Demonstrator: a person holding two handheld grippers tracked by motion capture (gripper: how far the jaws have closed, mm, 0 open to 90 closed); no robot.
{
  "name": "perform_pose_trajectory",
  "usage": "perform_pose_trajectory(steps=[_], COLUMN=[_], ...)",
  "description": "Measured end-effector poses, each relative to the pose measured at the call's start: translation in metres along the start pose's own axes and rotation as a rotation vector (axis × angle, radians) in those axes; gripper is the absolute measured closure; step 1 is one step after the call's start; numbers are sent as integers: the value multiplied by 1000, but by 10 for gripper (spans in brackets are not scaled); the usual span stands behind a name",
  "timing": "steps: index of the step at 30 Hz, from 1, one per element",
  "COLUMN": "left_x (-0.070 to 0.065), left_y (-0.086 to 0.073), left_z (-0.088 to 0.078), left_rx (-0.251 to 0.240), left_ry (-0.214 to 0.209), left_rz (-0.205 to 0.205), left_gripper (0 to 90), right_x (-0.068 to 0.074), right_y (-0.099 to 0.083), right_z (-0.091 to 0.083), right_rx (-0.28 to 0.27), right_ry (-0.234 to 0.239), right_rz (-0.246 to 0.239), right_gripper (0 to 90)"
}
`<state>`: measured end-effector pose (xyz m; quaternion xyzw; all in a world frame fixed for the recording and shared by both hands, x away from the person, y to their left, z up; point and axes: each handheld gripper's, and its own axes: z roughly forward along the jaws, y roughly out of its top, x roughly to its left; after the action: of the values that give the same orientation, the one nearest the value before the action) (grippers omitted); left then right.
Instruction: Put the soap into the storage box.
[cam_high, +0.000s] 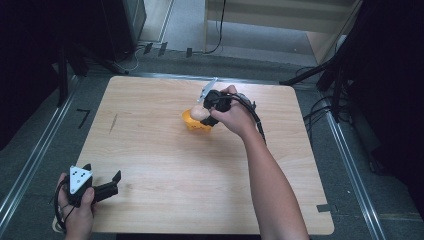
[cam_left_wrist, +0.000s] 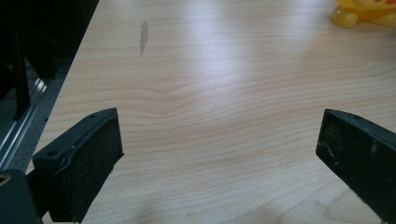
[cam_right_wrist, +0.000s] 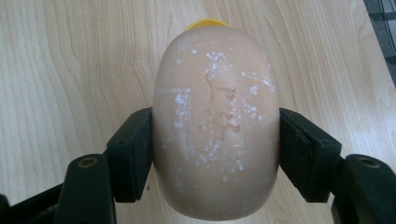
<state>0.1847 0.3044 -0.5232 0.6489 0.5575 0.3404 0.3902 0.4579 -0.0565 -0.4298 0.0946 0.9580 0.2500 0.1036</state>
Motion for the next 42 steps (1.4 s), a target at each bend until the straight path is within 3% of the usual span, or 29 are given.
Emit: perform_pose_trajectory(steps=[18, 26, 34, 42], left_x=[1, 1, 1, 1], left_y=[0, 0, 0, 0], left_z=[0, 0, 0, 0], left_rx=[1, -1, 1, 5], left_ry=[-2, -1, 0, 2], left_rz=[-6, -6, -3, -1], left_gripper=[6, 6, 6, 7], right_x=[-8, -8, -13, -17], right_y=[2, 3, 0, 2], right_z=[24, 29, 31, 24], right_rx=[134, 145, 156, 133], right_ry=[37, 36, 42, 12], right_rz=[-1, 3, 48, 87], right_gripper=[333, 332, 327, 399])
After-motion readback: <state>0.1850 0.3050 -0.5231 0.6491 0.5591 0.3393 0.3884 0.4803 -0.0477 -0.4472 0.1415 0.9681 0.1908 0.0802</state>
